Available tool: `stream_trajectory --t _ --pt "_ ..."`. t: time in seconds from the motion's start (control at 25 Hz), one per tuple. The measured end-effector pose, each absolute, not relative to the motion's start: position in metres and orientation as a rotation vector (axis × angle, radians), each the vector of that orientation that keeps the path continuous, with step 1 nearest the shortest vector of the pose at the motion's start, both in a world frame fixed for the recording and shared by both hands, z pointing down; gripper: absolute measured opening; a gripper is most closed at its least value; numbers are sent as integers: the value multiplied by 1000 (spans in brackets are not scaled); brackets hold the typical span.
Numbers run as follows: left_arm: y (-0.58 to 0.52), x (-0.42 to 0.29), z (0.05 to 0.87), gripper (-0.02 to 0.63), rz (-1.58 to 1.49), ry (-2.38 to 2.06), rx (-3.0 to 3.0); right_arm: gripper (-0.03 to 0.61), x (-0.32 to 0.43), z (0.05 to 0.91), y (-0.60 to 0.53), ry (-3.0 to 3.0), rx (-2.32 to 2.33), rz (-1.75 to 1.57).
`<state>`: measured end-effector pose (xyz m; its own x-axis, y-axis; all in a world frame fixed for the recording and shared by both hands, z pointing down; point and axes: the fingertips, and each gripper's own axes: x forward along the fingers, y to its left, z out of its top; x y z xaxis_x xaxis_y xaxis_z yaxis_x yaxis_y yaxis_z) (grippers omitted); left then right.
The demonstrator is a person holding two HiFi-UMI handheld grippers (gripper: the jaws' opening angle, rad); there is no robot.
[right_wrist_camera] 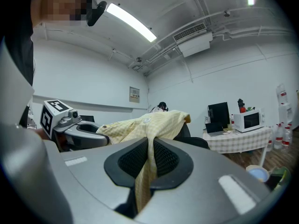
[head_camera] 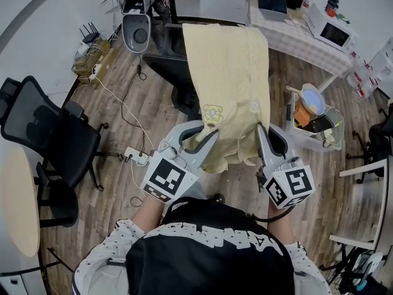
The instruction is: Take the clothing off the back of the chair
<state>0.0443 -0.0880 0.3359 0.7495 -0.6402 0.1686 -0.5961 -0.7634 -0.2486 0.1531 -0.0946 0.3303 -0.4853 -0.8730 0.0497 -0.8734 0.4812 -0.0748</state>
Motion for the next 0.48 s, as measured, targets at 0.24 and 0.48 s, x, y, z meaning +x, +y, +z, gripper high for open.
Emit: stream_trajectory --t 0.24,0.48 --pt "-83 43 338 66 -365 990 -2768 41 150 331 -89 -2695 1577 140" --pt "-77 45 339 66 -363 988 -2771 41 152 331 -83 -2694 1577 137"
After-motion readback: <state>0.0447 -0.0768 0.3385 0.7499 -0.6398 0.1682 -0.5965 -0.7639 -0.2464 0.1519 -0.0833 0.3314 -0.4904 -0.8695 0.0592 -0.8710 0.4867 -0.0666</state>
